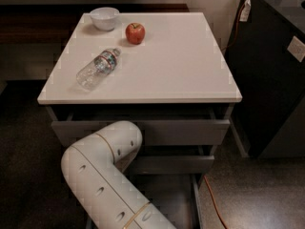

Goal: Pick coke can from bottom drawer and place on counter

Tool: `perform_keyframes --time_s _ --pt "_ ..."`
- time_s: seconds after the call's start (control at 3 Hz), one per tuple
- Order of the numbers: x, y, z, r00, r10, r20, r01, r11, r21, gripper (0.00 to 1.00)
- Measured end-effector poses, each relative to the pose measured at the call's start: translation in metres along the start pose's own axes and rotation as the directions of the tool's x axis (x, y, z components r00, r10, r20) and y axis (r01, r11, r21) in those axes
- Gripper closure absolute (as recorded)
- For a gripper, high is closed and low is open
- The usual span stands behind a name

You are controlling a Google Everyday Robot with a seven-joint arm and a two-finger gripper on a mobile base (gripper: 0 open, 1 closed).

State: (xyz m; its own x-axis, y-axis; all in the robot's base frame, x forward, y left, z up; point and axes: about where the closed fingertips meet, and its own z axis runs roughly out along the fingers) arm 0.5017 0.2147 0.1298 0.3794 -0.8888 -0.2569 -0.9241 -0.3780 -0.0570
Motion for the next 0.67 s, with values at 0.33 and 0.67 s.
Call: perform_keyframes --time_s 0.33,0.67 --pt "0.0034 0.0002 0.0022 1.0 0.005 -0.009 -0.005 1.0 -0.008 0.48" --pt "0.0083 0.0008 0.0017 1.0 0.017 -0.012 -0.017 0.9998 -0.01 0.71"
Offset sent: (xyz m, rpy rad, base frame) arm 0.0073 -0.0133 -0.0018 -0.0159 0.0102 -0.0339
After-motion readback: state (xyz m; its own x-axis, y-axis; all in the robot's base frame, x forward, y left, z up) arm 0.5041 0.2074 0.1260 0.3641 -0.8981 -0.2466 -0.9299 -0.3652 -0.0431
